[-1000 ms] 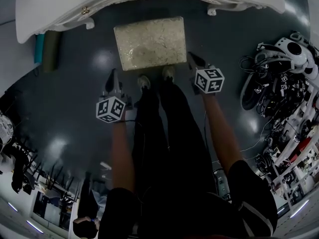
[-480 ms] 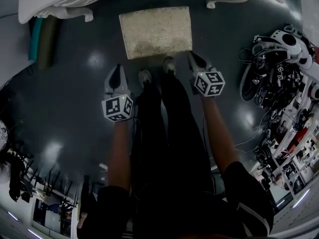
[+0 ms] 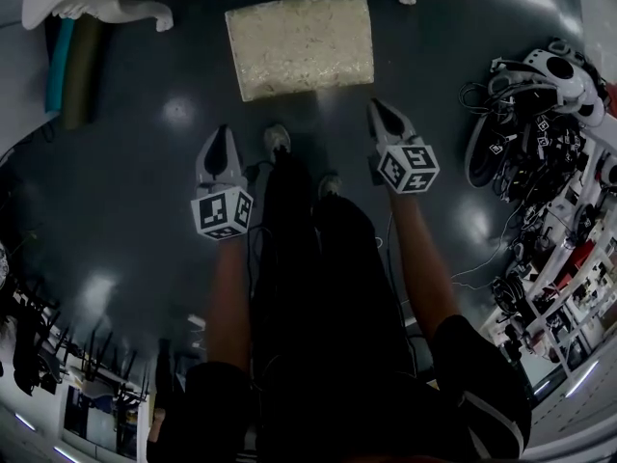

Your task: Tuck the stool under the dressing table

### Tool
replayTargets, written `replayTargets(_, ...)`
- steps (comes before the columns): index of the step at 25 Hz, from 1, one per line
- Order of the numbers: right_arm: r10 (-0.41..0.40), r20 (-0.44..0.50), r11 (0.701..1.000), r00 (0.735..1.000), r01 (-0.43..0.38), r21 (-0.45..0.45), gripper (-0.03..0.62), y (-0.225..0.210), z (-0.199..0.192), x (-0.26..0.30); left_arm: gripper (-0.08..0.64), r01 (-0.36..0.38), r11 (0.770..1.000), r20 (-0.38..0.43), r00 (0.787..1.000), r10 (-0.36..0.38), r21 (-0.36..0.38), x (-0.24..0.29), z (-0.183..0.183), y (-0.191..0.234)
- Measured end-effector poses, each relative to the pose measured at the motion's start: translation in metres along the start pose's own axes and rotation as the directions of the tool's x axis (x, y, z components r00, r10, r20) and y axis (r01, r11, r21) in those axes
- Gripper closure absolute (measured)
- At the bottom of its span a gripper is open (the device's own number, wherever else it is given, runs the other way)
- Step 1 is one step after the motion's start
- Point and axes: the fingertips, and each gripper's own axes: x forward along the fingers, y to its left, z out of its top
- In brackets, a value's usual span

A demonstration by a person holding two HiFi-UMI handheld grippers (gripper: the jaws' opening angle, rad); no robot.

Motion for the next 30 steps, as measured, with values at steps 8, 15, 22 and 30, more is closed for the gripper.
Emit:
replayTargets(8,0.015,0.081,1.0,0.997,-0.014,-0.014,0.594,-0.02,-0.032,0.01,0.552,-0.001,1.0,0.064,0.998,0.001,0.0,0.012,-0.051,-0.002)
replayTargets(15,0.01,0.135,1.0,0.991,-0.009,-0.008,0.594,-0.046,-0.078,0.035,0.552,0.016,0.998,0.086,0.996,-0.021,0.058,0.032,-0.11,0.005)
replayTargets(22,0.025,0.173,0.998,0.985,-0.016,-0.056,0.594,-0.075,-0.123,0.07,0.552,0.01,0.996,0.116,0.993,-0.021,0.092,0.07,-0.171,0.037)
replayTargets(30,0.082,0.249,0.995,0.965,-0.064,-0.079,0.594,-0.099,-0.16,0.099,0.552,0.033,0.992,0.187,0.981,-0.055,0.118,0.103,-0.23,0.048)
